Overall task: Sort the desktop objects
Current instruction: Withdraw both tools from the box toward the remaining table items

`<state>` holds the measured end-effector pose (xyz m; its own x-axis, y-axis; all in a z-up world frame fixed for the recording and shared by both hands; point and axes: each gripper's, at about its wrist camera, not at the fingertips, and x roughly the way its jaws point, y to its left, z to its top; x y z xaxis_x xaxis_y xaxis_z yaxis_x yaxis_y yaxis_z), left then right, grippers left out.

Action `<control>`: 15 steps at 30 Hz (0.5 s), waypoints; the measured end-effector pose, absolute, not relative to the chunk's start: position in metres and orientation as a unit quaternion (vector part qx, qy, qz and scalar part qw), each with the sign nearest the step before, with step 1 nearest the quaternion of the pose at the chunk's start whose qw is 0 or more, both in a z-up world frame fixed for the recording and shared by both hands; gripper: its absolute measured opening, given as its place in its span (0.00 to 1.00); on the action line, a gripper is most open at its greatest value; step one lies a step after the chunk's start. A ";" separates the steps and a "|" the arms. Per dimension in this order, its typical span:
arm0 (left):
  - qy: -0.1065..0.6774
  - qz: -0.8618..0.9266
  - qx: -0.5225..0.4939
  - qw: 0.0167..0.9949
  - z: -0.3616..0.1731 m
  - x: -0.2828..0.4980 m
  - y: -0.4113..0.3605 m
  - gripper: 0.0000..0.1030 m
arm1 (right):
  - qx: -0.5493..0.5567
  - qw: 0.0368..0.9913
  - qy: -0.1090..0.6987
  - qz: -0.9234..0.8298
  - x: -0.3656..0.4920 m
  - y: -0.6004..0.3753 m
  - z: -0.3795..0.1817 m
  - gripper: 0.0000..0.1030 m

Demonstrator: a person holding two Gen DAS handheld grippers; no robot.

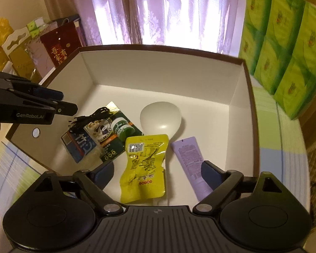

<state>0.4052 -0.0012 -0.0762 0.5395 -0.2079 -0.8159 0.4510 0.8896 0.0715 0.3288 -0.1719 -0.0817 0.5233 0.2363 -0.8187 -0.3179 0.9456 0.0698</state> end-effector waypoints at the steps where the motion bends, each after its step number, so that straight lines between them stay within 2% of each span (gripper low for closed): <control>1: 0.440 -0.190 0.139 0.867 -0.075 0.404 -0.001 0.39 | -0.049 0.873 0.458 0.158 0.327 -0.172 -0.080 0.87; 6: 0.432 -0.186 0.141 0.871 -0.064 0.394 0.001 0.48 | -0.058 0.879 0.448 0.156 0.319 -0.176 -0.072 0.88; 15: 0.414 -0.187 0.125 0.882 -0.041 0.363 0.008 0.51 | -0.069 0.892 0.421 0.150 0.294 -0.186 -0.057 0.89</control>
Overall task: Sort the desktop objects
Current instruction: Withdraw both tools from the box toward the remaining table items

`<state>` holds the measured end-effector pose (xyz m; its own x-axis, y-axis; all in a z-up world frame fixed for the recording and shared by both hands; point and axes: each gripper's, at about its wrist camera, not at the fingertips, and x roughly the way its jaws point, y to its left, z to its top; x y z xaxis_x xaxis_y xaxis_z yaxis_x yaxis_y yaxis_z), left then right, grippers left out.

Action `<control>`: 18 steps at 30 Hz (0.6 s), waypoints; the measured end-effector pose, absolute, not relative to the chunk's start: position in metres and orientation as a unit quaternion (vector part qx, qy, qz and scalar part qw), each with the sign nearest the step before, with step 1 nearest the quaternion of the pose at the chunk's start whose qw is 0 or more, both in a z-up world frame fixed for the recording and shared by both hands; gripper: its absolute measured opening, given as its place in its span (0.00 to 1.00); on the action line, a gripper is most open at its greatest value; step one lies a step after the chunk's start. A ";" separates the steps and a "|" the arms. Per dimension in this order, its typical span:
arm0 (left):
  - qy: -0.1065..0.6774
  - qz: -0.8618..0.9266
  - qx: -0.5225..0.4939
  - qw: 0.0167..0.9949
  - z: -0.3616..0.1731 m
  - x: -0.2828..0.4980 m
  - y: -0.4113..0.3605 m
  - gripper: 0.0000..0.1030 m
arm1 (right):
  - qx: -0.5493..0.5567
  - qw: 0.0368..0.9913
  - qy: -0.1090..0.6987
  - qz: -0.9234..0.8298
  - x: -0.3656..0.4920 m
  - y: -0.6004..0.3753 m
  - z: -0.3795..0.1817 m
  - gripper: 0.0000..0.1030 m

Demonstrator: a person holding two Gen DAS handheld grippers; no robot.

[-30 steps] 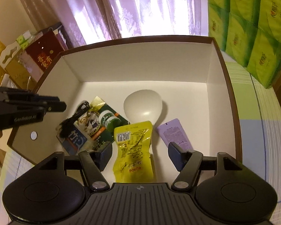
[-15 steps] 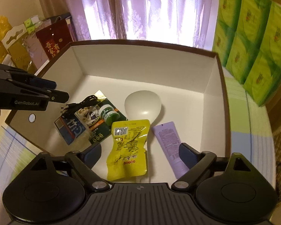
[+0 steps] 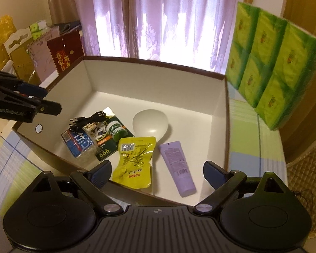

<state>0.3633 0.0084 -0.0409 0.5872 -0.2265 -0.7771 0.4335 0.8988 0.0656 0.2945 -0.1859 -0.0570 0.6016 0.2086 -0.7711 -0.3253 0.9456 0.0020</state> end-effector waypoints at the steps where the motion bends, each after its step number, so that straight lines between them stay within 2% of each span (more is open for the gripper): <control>1: 0.412 -0.187 0.124 0.883 -0.038 0.359 0.009 0.51 | -0.070 0.894 0.416 0.148 0.291 -0.188 -0.055 0.89; 11: 0.392 -0.189 0.113 0.893 -0.021 0.304 0.017 0.51 | -0.065 0.912 0.375 0.151 0.248 -0.202 -0.034 0.89; 18: 0.397 -0.190 0.103 0.892 -0.024 0.269 0.022 0.50 | -0.054 0.911 0.376 0.162 0.218 -0.205 -0.037 0.89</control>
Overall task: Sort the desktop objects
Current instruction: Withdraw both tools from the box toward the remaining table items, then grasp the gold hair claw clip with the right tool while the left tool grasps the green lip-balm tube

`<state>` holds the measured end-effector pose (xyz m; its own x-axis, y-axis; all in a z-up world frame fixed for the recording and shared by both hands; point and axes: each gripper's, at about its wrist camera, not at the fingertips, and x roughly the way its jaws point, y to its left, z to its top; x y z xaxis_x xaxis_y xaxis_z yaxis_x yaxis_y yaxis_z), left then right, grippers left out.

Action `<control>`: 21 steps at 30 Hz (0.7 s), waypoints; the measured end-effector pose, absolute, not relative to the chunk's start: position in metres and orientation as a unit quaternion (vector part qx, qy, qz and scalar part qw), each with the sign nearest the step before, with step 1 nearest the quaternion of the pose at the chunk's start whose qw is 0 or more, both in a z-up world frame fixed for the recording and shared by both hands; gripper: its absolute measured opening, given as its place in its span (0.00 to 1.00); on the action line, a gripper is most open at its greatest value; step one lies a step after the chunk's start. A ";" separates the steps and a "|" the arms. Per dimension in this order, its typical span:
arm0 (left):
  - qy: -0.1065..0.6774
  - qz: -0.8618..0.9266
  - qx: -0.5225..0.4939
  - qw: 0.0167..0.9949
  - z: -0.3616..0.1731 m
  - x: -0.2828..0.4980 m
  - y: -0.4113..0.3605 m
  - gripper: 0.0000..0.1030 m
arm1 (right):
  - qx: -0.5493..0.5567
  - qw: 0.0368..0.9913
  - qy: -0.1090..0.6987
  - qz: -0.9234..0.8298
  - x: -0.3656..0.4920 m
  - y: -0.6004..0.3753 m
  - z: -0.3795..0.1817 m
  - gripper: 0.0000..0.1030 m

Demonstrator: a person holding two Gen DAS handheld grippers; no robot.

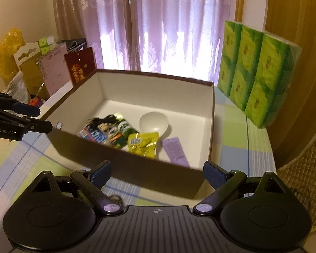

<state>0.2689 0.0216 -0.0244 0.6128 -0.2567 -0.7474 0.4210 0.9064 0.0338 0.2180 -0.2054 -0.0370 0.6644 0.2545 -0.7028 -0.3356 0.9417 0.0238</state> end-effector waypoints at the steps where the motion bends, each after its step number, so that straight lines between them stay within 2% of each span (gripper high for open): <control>1: 0.399 -0.189 0.104 0.891 -0.026 0.265 0.022 0.50 | -0.053 0.910 0.379 0.163 0.214 -0.205 -0.039 0.89; 21: 0.479 -0.191 0.090 0.852 -0.096 0.222 0.033 0.48 | -0.031 0.878 0.444 0.175 0.167 -0.207 -0.096 0.89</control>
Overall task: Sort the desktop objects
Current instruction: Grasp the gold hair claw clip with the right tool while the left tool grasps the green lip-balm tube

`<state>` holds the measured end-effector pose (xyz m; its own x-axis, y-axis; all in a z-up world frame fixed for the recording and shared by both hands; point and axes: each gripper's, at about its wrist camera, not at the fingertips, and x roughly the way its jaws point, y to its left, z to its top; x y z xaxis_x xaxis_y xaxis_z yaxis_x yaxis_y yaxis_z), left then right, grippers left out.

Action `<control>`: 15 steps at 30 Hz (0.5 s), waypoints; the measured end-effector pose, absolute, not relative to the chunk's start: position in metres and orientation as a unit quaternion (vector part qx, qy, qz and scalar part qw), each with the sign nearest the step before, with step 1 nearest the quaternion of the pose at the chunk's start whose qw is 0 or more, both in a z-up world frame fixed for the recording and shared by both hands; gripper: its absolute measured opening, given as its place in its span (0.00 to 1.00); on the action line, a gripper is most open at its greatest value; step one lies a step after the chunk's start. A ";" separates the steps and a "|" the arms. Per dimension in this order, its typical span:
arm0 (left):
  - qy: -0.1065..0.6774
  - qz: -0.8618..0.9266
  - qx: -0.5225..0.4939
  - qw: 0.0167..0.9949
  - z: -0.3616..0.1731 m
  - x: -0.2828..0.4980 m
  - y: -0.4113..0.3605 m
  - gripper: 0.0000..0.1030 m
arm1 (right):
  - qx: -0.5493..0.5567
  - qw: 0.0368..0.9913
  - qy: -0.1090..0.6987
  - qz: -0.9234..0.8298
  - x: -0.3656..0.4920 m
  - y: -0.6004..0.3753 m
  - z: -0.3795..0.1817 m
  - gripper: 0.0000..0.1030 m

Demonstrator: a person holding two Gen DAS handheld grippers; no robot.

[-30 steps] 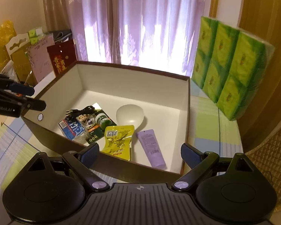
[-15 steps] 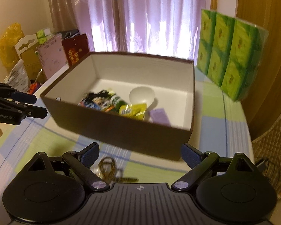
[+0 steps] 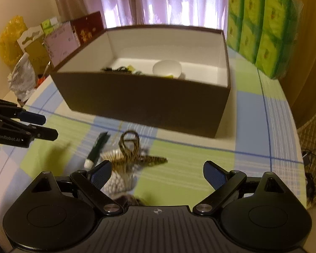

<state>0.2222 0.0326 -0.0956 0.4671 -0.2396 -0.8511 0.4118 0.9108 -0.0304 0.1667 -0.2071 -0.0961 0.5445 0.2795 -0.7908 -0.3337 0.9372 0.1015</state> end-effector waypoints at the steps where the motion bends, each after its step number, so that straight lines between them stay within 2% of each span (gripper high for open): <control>1: 0.481 -0.191 0.090 0.851 -0.097 0.222 0.033 0.48 | -0.031 0.877 0.446 0.175 0.166 -0.207 -0.099 0.89; 12: 0.496 -0.185 0.090 0.844 -0.111 0.227 0.035 0.48 | -0.042 0.876 0.440 0.194 0.180 -0.192 -0.110 0.88; 15: 0.497 -0.183 0.089 0.843 -0.113 0.229 0.036 0.48 | -0.054 0.872 0.438 0.212 0.188 -0.183 -0.115 0.75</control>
<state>0.2291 0.0360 -0.1131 0.4386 -0.2204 -0.8713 0.3982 0.9168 -0.0315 0.1875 -0.1829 -0.1152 0.5258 0.3229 -0.7869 -0.4171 0.9042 0.0923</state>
